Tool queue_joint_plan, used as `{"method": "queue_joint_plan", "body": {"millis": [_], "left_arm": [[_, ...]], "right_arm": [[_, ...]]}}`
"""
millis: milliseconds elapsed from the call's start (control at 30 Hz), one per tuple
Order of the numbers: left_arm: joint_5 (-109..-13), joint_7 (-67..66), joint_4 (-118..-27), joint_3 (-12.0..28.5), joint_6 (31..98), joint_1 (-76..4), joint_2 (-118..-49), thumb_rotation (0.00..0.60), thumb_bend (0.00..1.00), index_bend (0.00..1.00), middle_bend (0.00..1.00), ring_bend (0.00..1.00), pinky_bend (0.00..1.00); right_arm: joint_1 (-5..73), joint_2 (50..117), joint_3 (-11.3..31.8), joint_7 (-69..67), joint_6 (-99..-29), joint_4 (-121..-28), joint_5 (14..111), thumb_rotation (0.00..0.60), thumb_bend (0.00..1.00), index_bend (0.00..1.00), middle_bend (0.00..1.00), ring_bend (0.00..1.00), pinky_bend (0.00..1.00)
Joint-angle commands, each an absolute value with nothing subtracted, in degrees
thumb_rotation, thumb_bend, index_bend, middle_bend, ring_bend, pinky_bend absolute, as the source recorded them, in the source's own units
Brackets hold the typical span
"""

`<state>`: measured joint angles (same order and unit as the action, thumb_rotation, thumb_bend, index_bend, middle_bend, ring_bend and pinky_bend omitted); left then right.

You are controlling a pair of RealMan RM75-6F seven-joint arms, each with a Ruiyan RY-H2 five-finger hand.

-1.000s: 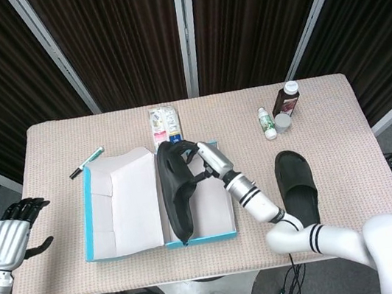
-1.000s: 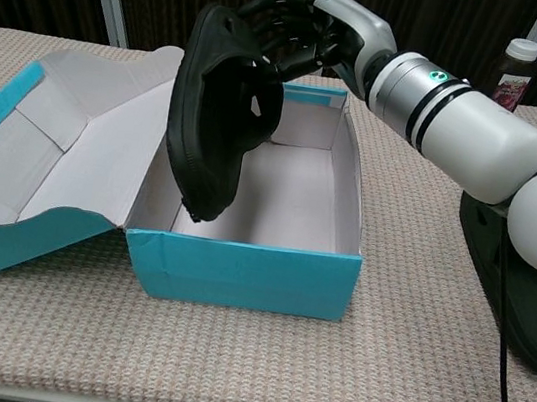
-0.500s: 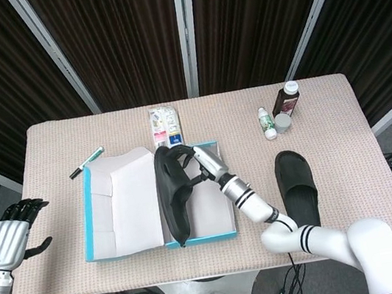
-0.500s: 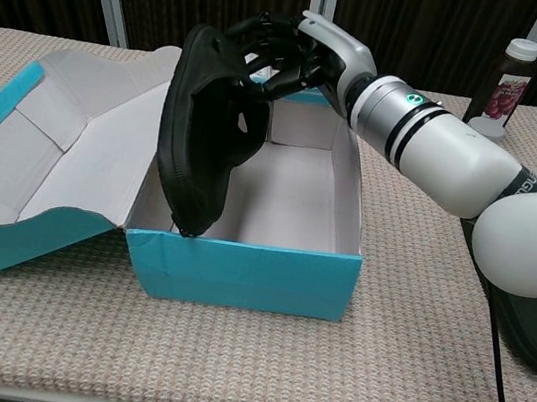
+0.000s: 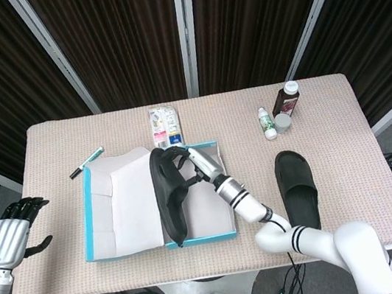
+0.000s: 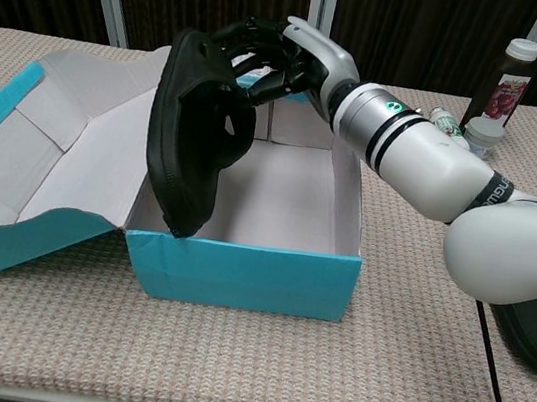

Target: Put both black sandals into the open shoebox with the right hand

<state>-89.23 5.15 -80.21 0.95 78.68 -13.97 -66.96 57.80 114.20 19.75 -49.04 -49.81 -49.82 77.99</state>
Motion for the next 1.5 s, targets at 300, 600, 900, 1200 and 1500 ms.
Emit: {"method": "queue_joint_plan", "body": {"millis": [300,600,900,1200,1500], "left_arm": [[-89.22,6.01,-79.29,0.82,78.33,-14.13,-67.27,0.600,0.19,0.21,0.20,0.14,0.20],[-89.07,6.49,-79.03,0.83,78.52,-14.00,-67.07,0.600,0.19,0.21,0.20,0.14,0.20],[-89.15,7.13,-78.67,0.71,78.51,-13.97,-67.25,0.600,0.19,0.21,0.20,0.14,0.20],[-89.40,7.23,-78.34,0.65,78.85,-13.91,-67.45,0.600,0.19,0.21,0.20,0.14,0.20],[-89.66,7.40,-77.96,0.59,78.91,-14.01,-67.69,0.600,0.19,0.22,0.20,0.14,0.20]], "right_arm": [[58.52,115.15,19.99,-49.22,-50.20,-47.59,77.93,0.600,0.07,0.44,0.49,0.31,0.45],[59.45,116.91,19.44,-50.33,-48.76,-44.44,77.94,0.600,0.07,0.44,0.49,0.31,0.45],[59.24,117.64,18.42,-50.28,-48.23,-43.26,78.21,0.600,0.07,0.44,0.49,0.31,0.45],[59.05,118.21,17.87,-50.40,-47.26,-41.82,78.07,0.600,0.07,0.44,0.49,0.31,0.45],[59.05,119.36,16.61,-50.47,-47.05,-39.18,79.02,0.600,0.07,0.44,0.49,0.31,0.45]]}}
